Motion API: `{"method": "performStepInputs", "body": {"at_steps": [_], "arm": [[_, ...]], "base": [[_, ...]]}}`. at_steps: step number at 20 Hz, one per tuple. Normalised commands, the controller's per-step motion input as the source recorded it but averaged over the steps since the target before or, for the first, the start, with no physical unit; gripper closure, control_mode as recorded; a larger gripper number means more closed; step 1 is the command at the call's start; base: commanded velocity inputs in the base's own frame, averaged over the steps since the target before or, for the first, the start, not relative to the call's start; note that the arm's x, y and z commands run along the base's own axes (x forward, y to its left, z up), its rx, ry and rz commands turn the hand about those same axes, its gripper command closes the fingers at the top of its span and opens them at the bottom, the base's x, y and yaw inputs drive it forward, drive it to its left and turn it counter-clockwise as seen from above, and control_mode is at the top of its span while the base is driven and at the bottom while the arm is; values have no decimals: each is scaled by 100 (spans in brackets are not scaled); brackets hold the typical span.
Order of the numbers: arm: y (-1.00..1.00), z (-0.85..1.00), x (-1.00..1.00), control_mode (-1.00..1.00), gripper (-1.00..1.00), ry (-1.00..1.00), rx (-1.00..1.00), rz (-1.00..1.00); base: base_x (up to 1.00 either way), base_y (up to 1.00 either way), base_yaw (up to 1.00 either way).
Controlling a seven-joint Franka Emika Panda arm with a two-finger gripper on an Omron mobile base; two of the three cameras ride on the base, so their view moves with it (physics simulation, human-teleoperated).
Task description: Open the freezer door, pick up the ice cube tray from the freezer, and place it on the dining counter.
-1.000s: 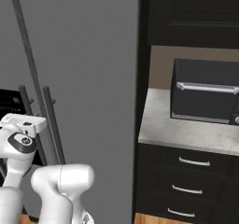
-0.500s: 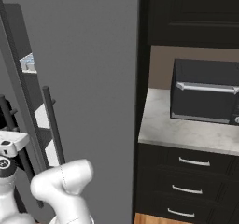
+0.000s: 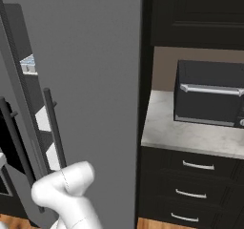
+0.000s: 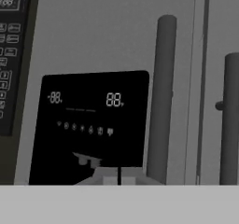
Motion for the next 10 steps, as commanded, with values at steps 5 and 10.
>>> {"method": "performStepInputs", "body": {"at_steps": [5, 10], "arm": [[1, 10, -39, -100, 100, 0, 0, -1], [-55, 15, -2, -100, 100, 0, 0, 0]], "base": [[0, 0, 0], [0, 0, 0]]}}
